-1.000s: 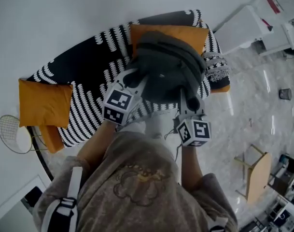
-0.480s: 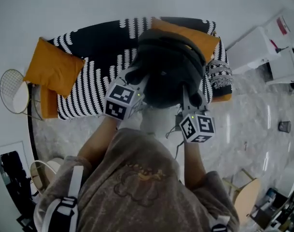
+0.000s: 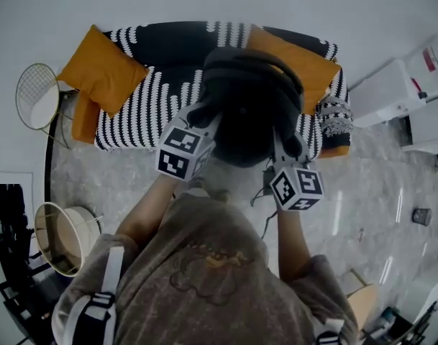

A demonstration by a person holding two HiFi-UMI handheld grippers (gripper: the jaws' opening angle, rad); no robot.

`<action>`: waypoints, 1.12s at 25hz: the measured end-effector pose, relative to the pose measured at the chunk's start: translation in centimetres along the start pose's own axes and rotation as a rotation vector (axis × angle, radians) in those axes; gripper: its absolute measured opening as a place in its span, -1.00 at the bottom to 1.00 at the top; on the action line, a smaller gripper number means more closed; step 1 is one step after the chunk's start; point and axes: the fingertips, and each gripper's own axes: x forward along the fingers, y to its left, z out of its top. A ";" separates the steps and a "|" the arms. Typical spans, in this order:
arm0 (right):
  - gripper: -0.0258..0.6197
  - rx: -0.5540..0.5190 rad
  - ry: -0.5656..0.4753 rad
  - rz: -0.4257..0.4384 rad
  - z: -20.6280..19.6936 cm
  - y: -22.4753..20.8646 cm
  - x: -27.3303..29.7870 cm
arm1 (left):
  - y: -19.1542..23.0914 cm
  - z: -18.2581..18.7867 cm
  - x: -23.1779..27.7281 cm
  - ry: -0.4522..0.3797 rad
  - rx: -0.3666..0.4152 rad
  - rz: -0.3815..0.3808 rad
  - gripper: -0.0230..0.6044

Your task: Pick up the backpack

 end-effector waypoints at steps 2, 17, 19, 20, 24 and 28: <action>-0.75 0.005 -0.001 0.004 -0.2 1.0 -0.8 | -0.3 -0.4 -1.5 -0.001 -0.007 0.008 -0.70; -0.74 0.024 -0.023 0.006 -2.4 8.9 -5.8 | -0.7 -3.9 -11.7 -0.022 -0.025 0.032 -0.70; -0.74 0.028 -0.021 0.002 -2.8 9.4 -6.5 | -1.1 -4.4 -12.5 -0.016 -0.025 0.034 -0.70; -0.74 0.029 -0.020 0.000 -3.0 9.7 -6.9 | -1.2 -4.6 -12.8 -0.015 -0.024 0.034 -0.70; -0.74 0.028 -0.016 -0.003 -3.4 10.8 -7.6 | -1.2 -5.1 -14.1 -0.018 -0.022 0.035 -0.70; -0.74 0.036 -0.018 -0.017 -3.9 11.4 -8.3 | -1.6 -5.9 -15.0 -0.013 -0.022 0.031 -0.70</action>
